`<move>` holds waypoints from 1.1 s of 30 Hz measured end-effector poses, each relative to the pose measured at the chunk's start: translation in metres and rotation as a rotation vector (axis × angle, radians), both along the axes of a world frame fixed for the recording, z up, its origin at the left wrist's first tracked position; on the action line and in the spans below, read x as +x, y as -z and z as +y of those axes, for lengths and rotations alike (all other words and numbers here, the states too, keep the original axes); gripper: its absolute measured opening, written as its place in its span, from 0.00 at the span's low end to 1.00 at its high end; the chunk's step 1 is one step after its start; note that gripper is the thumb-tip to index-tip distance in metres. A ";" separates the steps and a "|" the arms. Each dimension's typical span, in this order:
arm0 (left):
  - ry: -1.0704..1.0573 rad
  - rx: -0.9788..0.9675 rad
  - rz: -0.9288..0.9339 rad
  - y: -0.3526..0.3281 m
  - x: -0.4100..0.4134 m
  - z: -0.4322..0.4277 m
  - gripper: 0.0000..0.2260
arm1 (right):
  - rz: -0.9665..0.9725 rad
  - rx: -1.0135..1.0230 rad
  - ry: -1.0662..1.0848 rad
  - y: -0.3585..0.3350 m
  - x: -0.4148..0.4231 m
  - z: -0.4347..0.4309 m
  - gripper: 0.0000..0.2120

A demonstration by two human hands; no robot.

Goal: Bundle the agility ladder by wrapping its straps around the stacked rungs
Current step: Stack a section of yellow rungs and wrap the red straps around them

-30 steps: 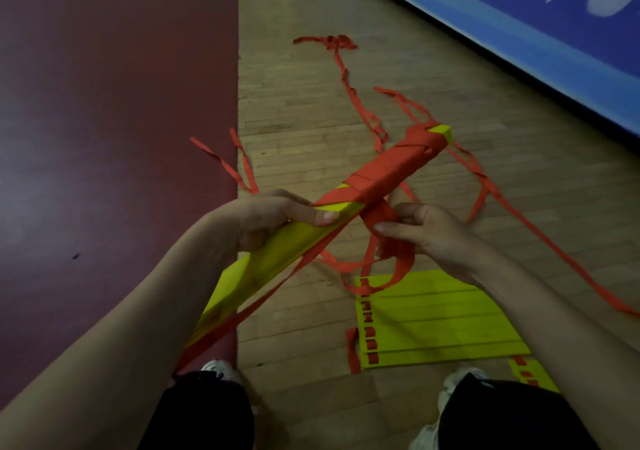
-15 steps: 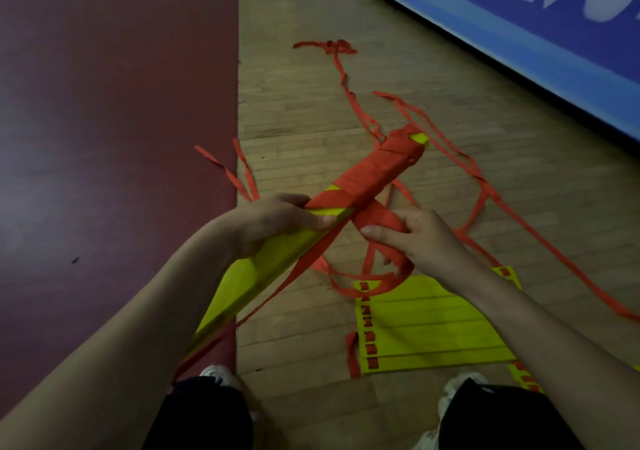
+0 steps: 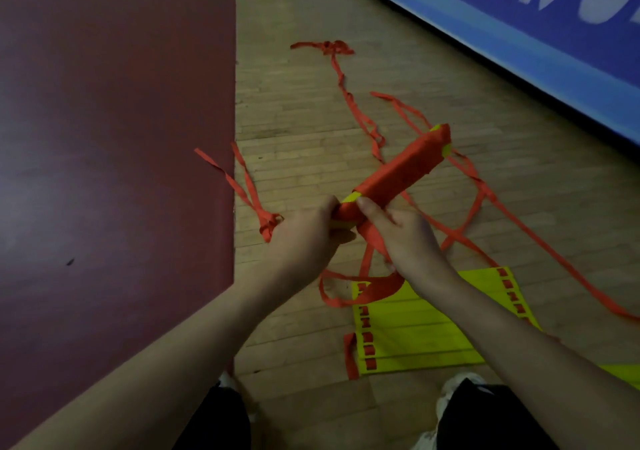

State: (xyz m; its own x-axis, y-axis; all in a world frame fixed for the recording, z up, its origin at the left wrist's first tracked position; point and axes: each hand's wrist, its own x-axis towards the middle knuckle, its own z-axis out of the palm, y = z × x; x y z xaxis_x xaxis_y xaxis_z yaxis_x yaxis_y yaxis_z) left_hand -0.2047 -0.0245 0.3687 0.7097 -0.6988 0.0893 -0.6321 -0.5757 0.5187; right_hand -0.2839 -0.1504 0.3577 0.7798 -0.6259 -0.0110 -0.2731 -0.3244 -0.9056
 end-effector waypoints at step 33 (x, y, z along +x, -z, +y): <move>0.080 -0.166 1.131 -0.025 0.037 0.030 0.17 | -0.058 0.427 -0.359 -0.010 -0.012 -0.026 0.11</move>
State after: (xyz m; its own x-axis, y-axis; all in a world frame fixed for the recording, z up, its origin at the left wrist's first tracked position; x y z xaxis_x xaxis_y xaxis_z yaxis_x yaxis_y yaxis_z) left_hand -0.1676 0.0053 0.3938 0.3965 -0.7848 -0.4764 0.2130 -0.4261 0.8792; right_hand -0.2956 -0.1762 0.3673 0.9500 -0.2705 -0.1561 -0.1592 0.0106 -0.9872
